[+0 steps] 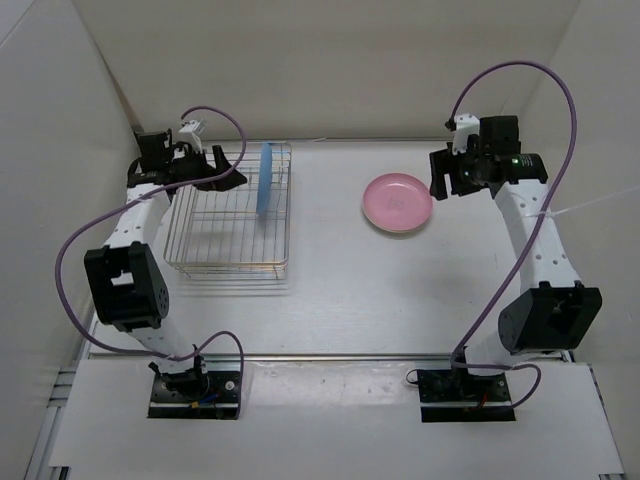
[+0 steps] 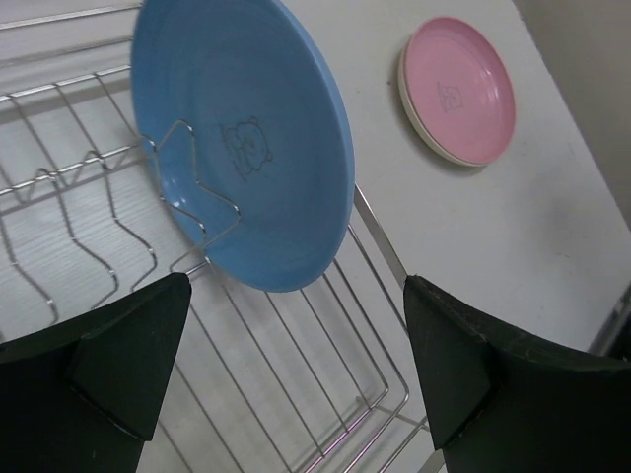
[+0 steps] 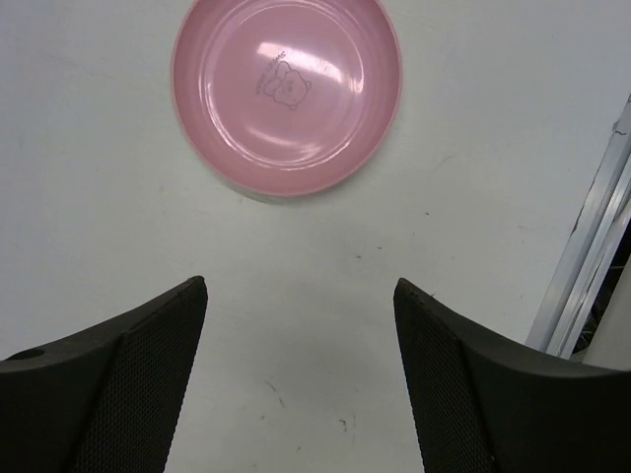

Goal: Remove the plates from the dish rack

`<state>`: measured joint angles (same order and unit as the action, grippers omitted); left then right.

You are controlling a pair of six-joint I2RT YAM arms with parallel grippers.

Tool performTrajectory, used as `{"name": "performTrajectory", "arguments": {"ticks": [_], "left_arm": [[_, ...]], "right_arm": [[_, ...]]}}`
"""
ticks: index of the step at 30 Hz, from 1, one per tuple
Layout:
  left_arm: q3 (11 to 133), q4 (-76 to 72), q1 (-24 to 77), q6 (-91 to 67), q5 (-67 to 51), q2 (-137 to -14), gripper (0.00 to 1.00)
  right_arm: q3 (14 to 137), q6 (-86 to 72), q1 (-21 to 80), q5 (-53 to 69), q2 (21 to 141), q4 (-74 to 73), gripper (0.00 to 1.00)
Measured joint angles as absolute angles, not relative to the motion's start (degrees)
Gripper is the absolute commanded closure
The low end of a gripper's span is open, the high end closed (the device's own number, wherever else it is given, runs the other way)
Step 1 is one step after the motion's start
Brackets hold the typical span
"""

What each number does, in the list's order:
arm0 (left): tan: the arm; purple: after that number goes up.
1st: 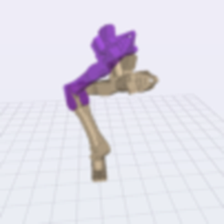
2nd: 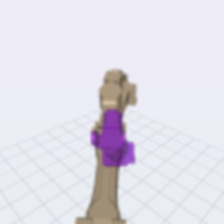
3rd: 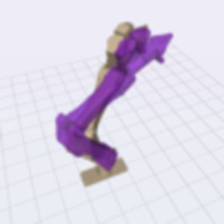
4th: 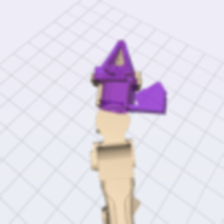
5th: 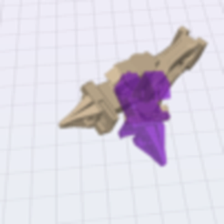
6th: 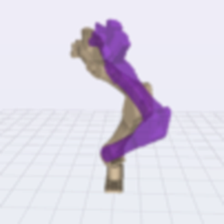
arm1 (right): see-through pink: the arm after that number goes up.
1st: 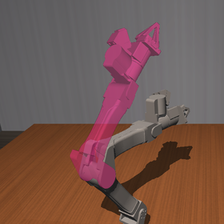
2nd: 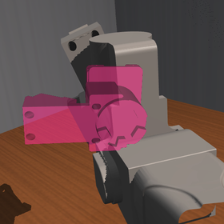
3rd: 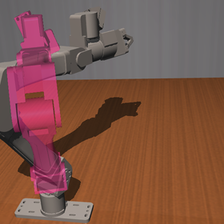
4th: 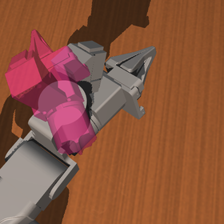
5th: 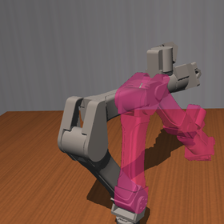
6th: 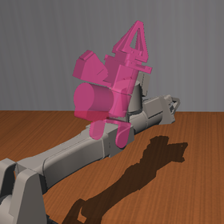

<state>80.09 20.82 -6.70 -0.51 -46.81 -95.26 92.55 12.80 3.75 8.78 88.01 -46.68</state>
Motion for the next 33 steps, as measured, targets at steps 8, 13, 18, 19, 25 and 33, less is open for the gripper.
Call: {"name": "performTrajectory", "arguments": {"ticks": [8,13,18,19,25,33], "left_arm": [[81.93,17.32,-6.2,-4.12,-54.35,-103.0,0.04],[84.23,16.16,-5.19,-4.89,-55.81,-104.25,0.09],[85.25,15.77,-3.49,-5.23,-56.53,-105.08,0.19],[85.32,15.77,-3.07,-5.23,-56.62,-105.43,0.22],[86.76,15.81,-1.48,-5.5,-56.55,-109.03,0.39],[88.01,15.86,-0.34,-6.28,-57.49,-110.69,0.81]], "right_arm": [[90.08,14.22,2.9,8.14,84.14,-48.05,0.2],[89.67,14.15,2.61,7.66,84.14,-47.9,0.2],[88.71,14.13,2.61,7.62,84.16,-47.9,0.2],[88.71,14.13,2.63,7.62,84.16,-47.9,0.2],[88.53,13.96,2.2,7.64,84.16,-47.9,0.21],[86.94,13.96,1.98,7.66,83.66,-47.72,0.21]]}}
